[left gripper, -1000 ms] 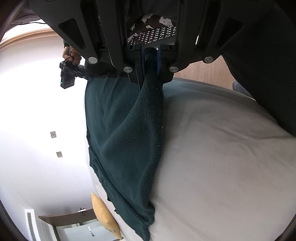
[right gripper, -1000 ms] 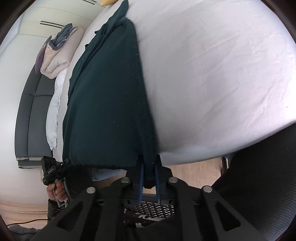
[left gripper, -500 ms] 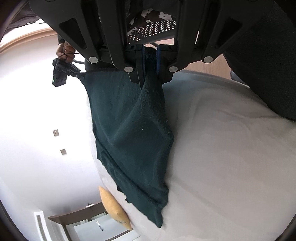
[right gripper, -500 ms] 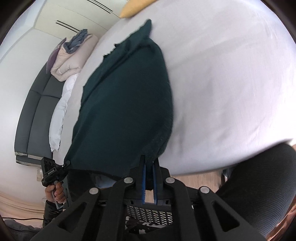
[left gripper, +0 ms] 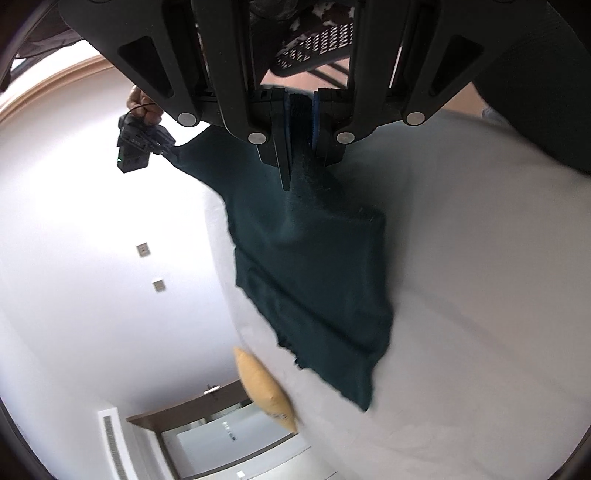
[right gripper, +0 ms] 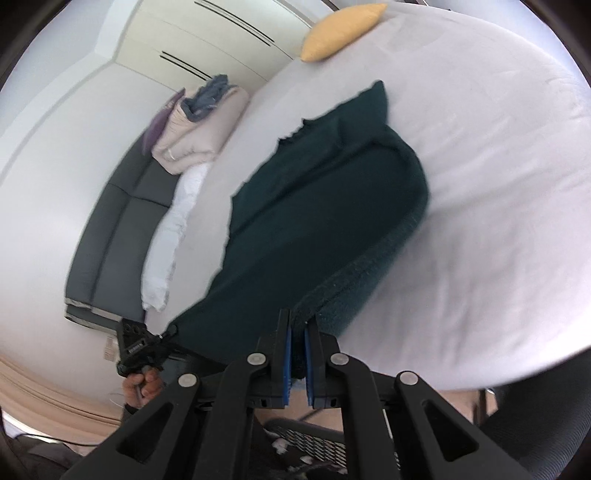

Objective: Fold small clothes

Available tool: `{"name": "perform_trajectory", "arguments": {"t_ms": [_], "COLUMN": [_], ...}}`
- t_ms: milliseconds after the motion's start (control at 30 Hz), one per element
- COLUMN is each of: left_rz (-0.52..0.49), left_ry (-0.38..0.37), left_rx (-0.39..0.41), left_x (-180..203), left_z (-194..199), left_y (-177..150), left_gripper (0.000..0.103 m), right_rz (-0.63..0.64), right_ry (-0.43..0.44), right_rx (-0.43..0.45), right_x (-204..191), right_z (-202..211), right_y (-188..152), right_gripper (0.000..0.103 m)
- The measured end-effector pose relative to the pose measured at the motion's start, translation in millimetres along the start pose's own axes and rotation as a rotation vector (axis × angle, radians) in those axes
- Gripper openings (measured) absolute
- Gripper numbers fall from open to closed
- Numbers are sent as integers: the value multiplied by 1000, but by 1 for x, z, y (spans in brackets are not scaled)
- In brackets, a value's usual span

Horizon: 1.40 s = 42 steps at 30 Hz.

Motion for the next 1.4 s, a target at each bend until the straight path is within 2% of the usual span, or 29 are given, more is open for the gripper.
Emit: {"name": "perform_trajectory", "arguments": {"t_ms": [233, 467, 700, 867, 1100, 1400], "left_rz": [-17, 19, 0, -2, 12, 17], "left_ry": [-29, -32, -7, 12, 75, 147], "left_rx": [49, 97, 120, 129, 129, 113], "left_x": [21, 28, 48, 58, 56, 45], "left_z": [3, -4, -27, -57, -110, -177], "left_y": [33, 77, 132, 182, 249, 309], "left_gripper": [6, 6, 6, 6, 6, 6], "right_rz": [-39, -116, -169, -208, -251, -286], "right_ry": [70, 109, 75, 59, 16, -39], "right_rx": [89, 150, 164, 171, 188, 181], "right_x": [-3, 7, 25, 42, 72, 110], "right_z": [-1, -17, -48, -73, -103, -134], "right_y": [51, 109, 164, 197, 240, 279], "right_gripper": [6, 6, 6, 6, 6, 6]}}
Point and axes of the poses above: each gripper's, at about its wrist camera, not at the fingertips, and z roughly against the way its jaws point, x to its right, y to its top, the point moved 3 cm from there along -z, roughly the way its jaws point, and after that the axes turned 6 degrees about z, right-handed, at the moved point
